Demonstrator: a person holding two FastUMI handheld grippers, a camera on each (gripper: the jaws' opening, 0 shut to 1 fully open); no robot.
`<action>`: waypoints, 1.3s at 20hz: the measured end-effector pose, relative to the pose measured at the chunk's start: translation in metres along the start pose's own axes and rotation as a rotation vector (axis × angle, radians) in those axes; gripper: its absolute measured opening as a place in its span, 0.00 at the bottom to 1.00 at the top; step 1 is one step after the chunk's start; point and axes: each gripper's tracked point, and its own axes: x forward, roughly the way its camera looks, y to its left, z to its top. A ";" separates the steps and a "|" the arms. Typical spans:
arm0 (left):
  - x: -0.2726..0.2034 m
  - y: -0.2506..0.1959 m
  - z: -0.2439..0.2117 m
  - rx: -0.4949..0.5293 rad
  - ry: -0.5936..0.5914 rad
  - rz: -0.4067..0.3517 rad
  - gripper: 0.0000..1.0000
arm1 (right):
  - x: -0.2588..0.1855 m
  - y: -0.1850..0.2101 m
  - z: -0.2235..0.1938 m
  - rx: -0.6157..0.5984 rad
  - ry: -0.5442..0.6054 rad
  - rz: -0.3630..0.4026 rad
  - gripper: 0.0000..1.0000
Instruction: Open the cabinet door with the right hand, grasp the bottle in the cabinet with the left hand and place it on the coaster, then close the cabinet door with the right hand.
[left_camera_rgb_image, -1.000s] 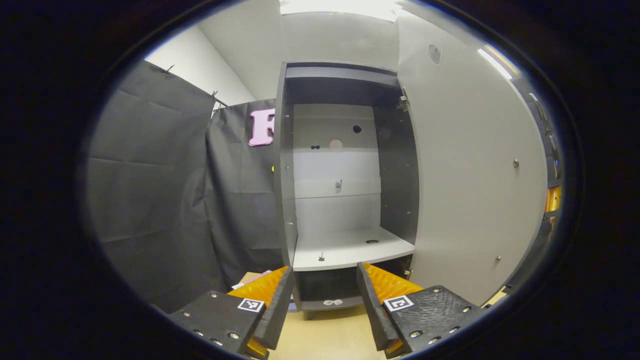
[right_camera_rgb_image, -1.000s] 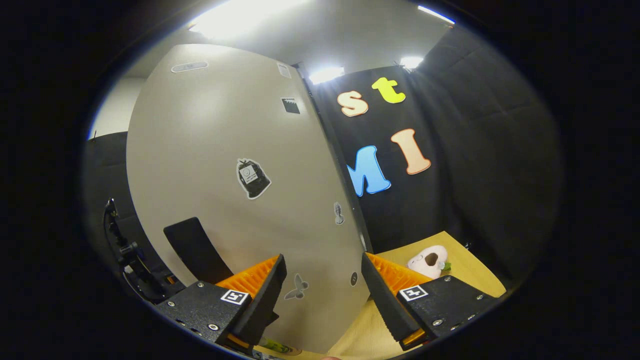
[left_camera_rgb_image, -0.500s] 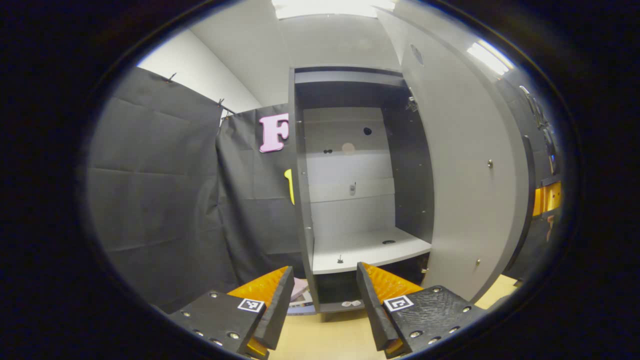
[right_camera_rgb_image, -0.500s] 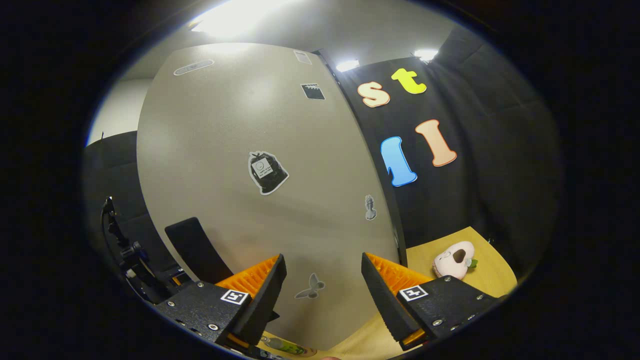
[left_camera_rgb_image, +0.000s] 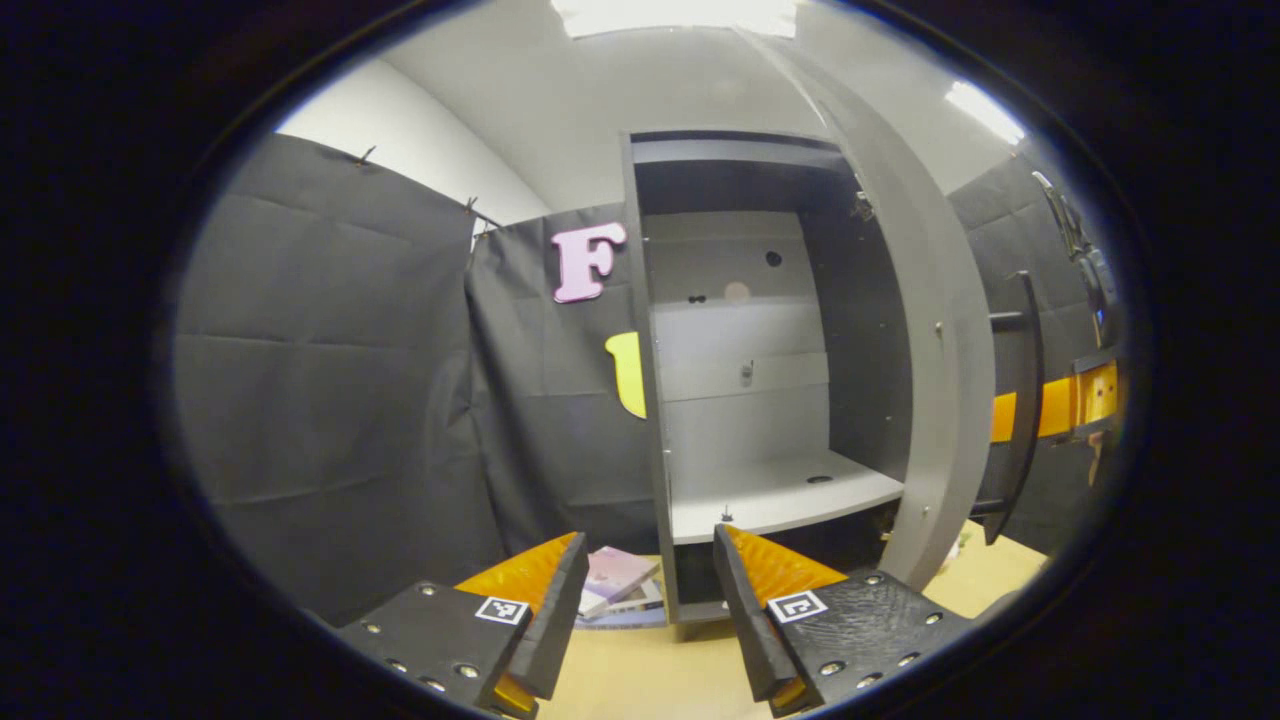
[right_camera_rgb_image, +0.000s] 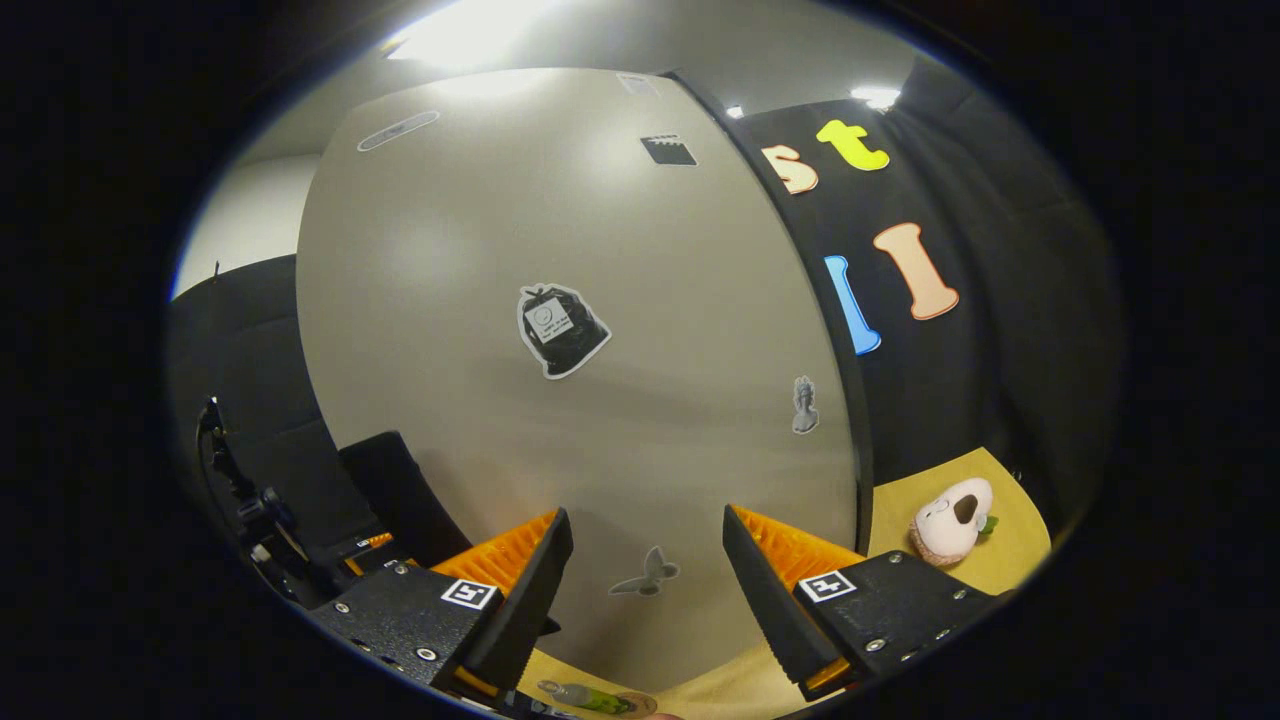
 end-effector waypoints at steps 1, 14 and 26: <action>-0.001 0.006 0.000 0.007 0.001 0.014 0.77 | 0.003 0.000 0.000 -0.009 0.001 0.000 0.94; 0.010 -0.007 0.014 -0.062 -0.017 0.011 0.71 | -0.021 -0.046 0.016 -0.305 -0.156 -0.258 0.95; 0.007 -0.077 0.034 -0.059 -0.048 -0.092 0.71 | -0.034 -0.039 0.005 -0.283 -0.173 -0.262 0.95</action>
